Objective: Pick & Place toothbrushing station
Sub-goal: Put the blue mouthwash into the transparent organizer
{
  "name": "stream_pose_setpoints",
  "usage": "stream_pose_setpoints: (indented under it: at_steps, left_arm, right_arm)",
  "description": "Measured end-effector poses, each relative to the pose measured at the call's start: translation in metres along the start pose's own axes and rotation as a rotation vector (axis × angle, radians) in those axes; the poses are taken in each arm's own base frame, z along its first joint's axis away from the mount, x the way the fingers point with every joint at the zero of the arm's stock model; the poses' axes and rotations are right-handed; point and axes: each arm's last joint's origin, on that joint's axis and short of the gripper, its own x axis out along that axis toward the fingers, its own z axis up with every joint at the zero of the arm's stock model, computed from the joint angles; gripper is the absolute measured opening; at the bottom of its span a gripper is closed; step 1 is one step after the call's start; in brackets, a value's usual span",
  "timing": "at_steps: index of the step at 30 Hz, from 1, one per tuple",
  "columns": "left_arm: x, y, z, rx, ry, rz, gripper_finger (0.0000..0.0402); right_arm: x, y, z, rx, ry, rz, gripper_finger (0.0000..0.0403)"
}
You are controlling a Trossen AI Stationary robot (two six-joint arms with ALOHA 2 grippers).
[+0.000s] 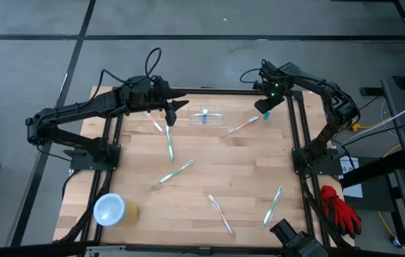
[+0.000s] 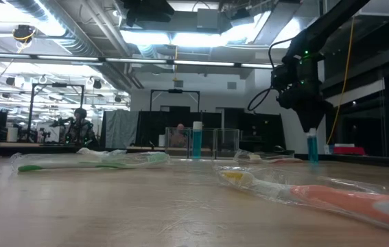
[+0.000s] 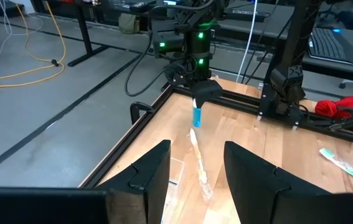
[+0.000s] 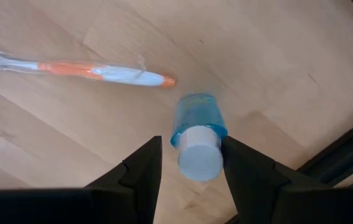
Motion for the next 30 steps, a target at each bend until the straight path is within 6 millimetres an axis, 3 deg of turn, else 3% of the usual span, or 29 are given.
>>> stream_pose_setpoints:
  at_steps: [25, 30]
  left_arm:
    - [0.0, -0.0008, -0.0001, 0.0, 0.002, -0.026, 0.0106]
    - [0.0, -0.0008, -0.0001, 0.0, 0.002, -0.026, 0.0108]
  right_arm:
    - [0.0, -0.001, -0.0012, -0.004, 0.014, -0.037, 0.0166]
    - [0.0001, -0.001, -0.0012, -0.004, 0.015, -0.037, 0.0151]
